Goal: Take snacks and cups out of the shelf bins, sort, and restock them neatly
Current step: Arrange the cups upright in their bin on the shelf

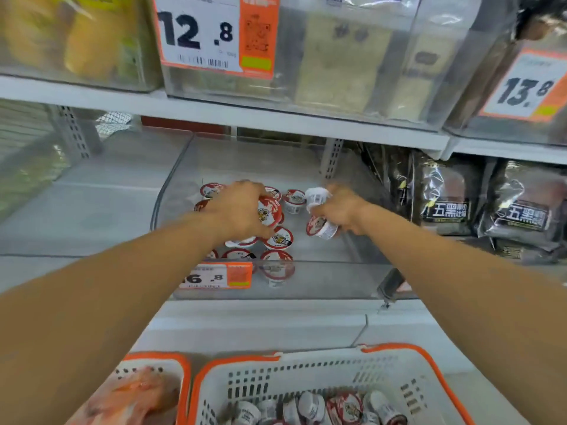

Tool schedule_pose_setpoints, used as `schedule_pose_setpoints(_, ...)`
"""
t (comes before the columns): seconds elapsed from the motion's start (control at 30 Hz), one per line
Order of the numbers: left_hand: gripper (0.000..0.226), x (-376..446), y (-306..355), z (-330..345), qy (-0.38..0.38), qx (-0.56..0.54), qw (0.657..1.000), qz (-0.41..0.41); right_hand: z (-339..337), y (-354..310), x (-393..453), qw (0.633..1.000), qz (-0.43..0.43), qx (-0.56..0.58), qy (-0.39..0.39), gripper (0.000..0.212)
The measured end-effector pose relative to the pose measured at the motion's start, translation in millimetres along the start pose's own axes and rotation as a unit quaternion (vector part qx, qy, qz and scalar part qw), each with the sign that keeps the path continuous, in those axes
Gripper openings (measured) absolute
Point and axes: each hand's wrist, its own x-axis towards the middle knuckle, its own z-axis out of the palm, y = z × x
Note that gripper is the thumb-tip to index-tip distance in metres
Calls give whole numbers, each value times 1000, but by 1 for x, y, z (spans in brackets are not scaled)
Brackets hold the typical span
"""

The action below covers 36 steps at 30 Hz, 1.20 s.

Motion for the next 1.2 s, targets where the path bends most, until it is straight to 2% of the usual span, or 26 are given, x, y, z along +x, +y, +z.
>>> schedule_pose_setpoints(0.03,85,6,-4,4,-20,10,1000,-3,4,1,9,998,-18,-58,10,27)
schedule_pose_setpoints(0.07,88,12,-7,7,-38,11,999,-4,8,3,16,997,-22,-71,8,33)
schedule_pose_setpoints(0.13,87,21,-12,11,-56,6,998,1,13,7,25,999,-14,-43,-11,39)
schedule_pose_setpoints(0.27,86,27,-19,15,-62,-7,998,8,23,13,33,1000,-16,-24,-11,26)
schedule_pose_setpoints(0.4,82,29,-25,20,-61,-33,998,12,24,9,34,999,1,-36,8,29)
schedule_pose_setpoints(0.57,82,26,-26,22,-38,-40,998,5,13,6,24,989,53,-140,-20,35)
schedule_pose_setpoints(0.73,85,21,-25,21,-34,-54,998,1,11,9,16,993,110,-24,-35,32)
schedule_pose_setpoints(0.87,83,18,-23,20,-28,-62,998,-14,14,6,10,991,105,-77,-22,34)
schedule_pose_setpoints(0.97,81,16,-23,19,-18,-80,996,-21,14,5,7,991,117,16,-56,33)
schedule_pose_setpoints(1.0,82,15,-22,18,-14,-89,996,-22,14,5,5,991,120,16,-60,32)
schedule_pose_setpoints(1.1,88,9,-17,13,3,-110,994,-21,9,1,0,997,47,-66,17,17)
schedule_pose_setpoints(1.17,80,5,-10,7,27,-110,994,3,4,-9,-9,999,-27,7,47,17)
schedule_pose_setpoints(1.2,74,3,-5,5,40,-114,992,21,0,-15,-15,996,-39,77,13,23)
